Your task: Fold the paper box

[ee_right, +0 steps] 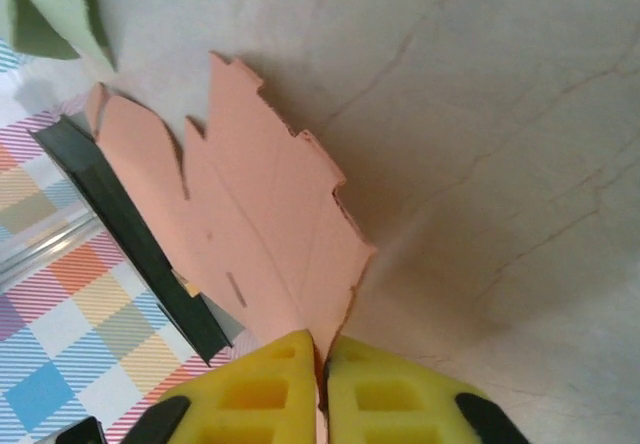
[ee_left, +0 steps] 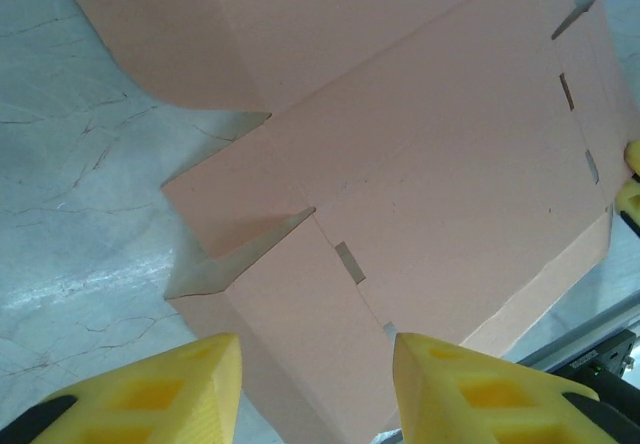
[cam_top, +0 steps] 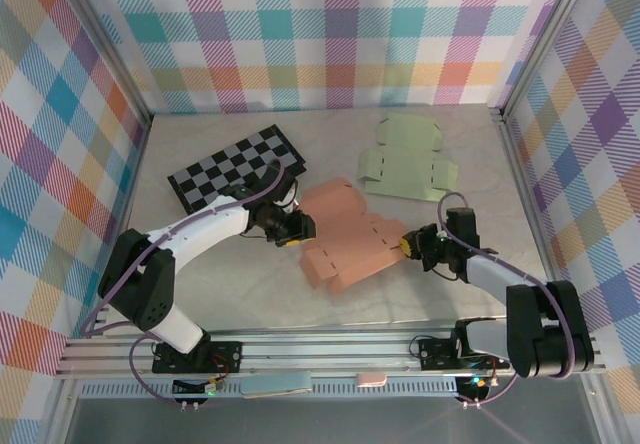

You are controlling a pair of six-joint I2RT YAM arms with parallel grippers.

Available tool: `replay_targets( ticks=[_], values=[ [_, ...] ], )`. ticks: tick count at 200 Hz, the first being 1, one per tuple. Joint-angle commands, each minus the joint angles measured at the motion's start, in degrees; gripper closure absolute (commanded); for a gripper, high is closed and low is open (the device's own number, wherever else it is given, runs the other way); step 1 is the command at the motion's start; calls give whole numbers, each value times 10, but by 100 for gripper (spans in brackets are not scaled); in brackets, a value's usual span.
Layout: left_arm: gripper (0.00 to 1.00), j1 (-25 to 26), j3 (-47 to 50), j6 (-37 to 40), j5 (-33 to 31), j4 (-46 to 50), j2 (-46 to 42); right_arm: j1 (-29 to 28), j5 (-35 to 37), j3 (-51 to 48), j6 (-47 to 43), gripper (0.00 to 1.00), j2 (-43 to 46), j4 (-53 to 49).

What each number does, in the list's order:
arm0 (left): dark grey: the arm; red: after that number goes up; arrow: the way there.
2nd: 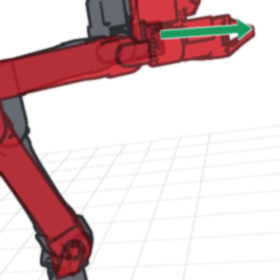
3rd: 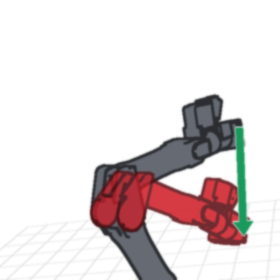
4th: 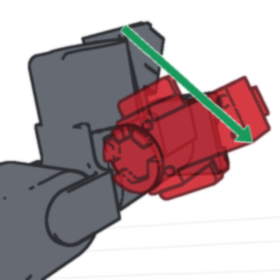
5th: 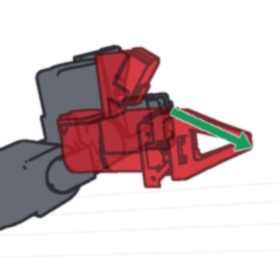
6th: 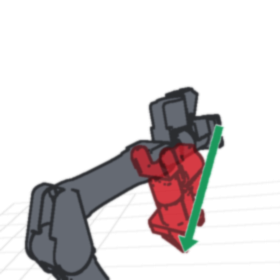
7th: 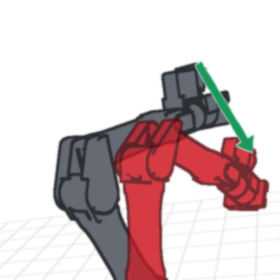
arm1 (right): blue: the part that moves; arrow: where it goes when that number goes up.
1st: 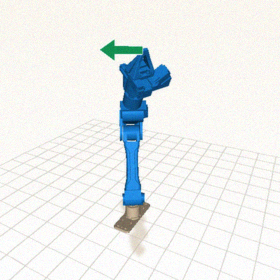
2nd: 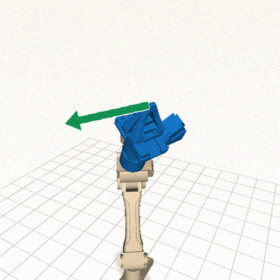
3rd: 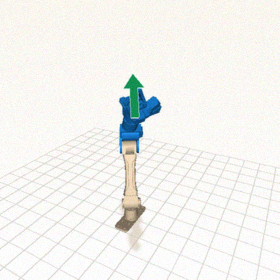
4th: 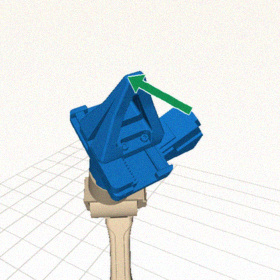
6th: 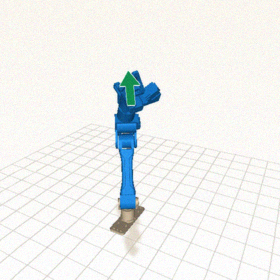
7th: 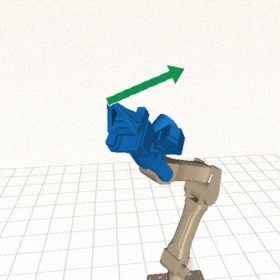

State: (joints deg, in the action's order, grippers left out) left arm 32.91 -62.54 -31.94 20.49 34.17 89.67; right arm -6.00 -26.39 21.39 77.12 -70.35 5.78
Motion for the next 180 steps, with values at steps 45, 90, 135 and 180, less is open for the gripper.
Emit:
replay_targets(
  ticks=[45, 90, 135, 180],
  values=[
    [55, 56, -90, 67, -68, 35, -58, -17, 68, 147, 26, 100, 57, -187],
    [51, 206, -66, 310, -198, -49, -151, -21, 77, 324, 51, 100, 3, -375],
    [36, 310, -46, 444, -348, -91, -138, -27, 77, 415, 74, 100, -37, -465],
    [32, 353, -68, 493, -519, -129, -52, -33, 79, 441, 91, 100, -44, -493]
  ],
)
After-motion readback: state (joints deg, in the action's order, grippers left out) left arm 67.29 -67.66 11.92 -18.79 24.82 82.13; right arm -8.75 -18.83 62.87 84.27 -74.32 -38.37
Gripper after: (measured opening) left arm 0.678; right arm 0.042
